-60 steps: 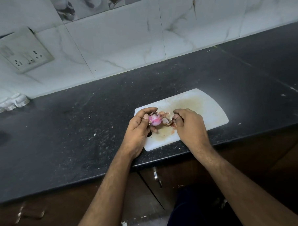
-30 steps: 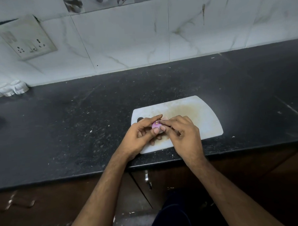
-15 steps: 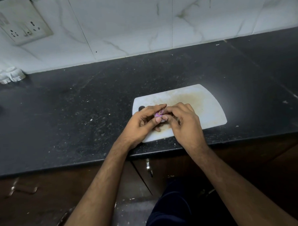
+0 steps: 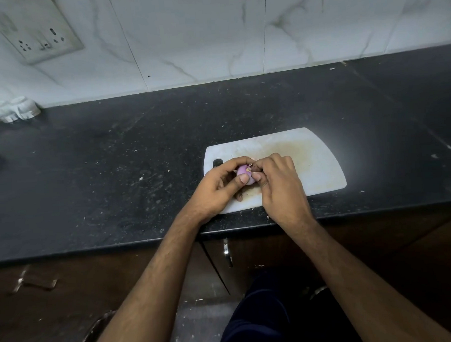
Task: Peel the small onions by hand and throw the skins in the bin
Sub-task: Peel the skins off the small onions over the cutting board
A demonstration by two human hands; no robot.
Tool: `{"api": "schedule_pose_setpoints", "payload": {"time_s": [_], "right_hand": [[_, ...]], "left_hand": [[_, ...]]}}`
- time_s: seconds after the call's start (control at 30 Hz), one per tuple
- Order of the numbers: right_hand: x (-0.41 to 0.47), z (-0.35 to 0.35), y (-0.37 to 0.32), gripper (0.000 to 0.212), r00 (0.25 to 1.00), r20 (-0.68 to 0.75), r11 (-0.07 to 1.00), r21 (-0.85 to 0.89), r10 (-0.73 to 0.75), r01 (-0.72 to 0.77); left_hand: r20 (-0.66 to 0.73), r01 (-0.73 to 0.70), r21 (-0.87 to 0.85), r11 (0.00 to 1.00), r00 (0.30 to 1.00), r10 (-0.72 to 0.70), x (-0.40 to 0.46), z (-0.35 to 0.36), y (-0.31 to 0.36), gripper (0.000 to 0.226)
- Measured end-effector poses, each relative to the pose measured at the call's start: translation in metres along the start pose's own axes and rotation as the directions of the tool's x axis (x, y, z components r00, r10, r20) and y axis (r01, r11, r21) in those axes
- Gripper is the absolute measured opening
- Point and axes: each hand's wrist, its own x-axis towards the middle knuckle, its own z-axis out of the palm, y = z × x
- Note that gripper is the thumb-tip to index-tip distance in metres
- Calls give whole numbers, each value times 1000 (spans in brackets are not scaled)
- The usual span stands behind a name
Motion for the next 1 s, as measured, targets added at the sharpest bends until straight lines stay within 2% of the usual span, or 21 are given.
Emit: {"api": "schedule_pose_setpoints", "payload": {"time_s": [0.23,0.4,0.63,0.83,1.0], "right_hand": [[4,2,5,18,999,27,995,94,22,-25],[3,0,5,18,999,37,990,139,19,-24],[2,0,3,7,1000,23,995,104,-10,8],[1,-2,0,8,1000,-18,998,67,-16,17],[2,-4,-1,13,1000,-26,989,147,14,-10]], "left_hand": [[12,8,33,999,1000,-9,0,1,-2,32],[53,30,-13,999,998,-29,3,1,-1,34],[105,51,-18,999,993,-49,6,0,1,33],[162,115,1,993,980,-114,6,0,10,33],[150,120,-88,989,983,-106,7,2,8,35]]}}
